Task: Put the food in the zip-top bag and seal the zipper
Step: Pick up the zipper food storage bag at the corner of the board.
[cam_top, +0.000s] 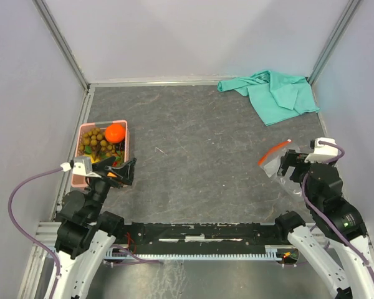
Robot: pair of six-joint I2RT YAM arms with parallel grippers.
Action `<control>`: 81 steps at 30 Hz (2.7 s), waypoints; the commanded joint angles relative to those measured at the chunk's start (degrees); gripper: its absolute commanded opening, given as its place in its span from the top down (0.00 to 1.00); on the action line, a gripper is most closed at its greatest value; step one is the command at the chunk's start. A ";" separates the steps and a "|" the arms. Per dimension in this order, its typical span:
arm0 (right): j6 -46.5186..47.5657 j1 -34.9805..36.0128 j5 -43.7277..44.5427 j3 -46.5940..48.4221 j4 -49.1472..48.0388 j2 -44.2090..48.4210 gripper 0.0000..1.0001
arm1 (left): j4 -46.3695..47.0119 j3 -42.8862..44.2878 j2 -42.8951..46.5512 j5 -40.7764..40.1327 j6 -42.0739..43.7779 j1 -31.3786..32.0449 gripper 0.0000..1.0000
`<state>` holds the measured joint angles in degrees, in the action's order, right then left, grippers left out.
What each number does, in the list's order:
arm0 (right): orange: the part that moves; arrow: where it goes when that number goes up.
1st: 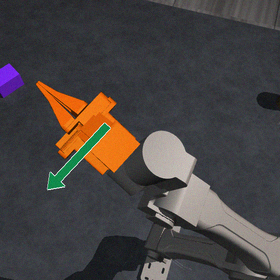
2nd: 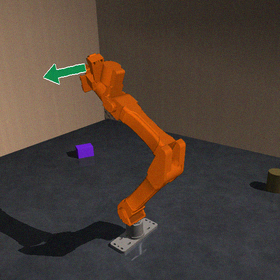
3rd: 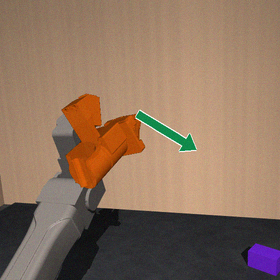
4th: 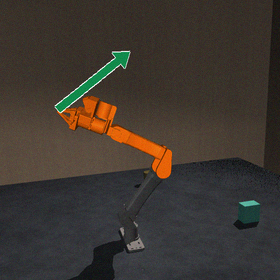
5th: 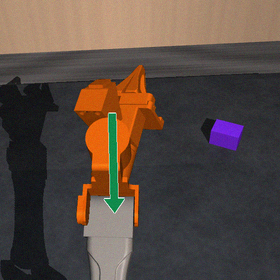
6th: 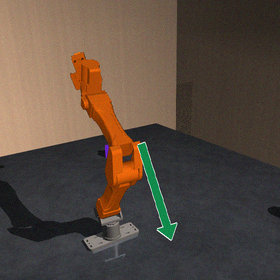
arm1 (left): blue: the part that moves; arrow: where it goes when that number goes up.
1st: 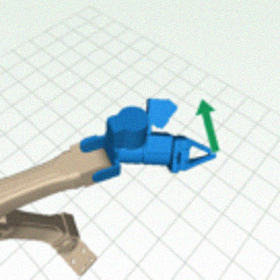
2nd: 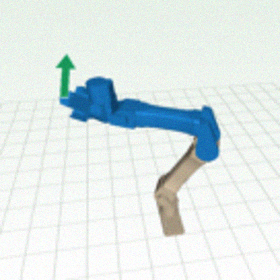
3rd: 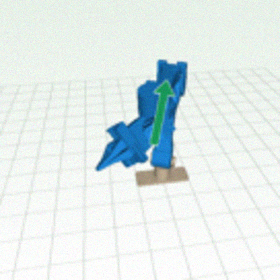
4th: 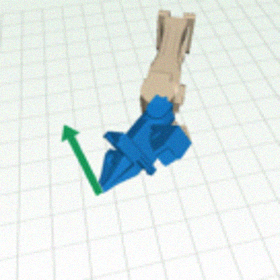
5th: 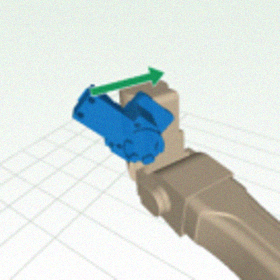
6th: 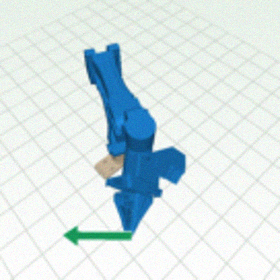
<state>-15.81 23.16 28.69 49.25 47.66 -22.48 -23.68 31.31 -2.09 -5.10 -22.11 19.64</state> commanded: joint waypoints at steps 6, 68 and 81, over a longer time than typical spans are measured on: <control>-0.46 0.18 0.25 3.46 -0.75 -1.91 0.01 | 1.97 0.07 1.18 -2.03 0.84 4.08 0.01; -20.97 -15.21 1.67 20.48 -7.75 -81.42 0.52 | -1.08 3.06 -17.86 -2.40 -0.75 5.49 0.00; -15.54 -2.85 -2.65 17.02 -11.41 -71.51 0.98 | 1.48 4.98 -21.29 0.74 -10.05 5.49 0.00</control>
<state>-32.88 15.27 27.90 66.02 39.18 -98.54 -25.87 34.24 -21.67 -6.94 -26.85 24.99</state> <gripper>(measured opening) 0.024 0.997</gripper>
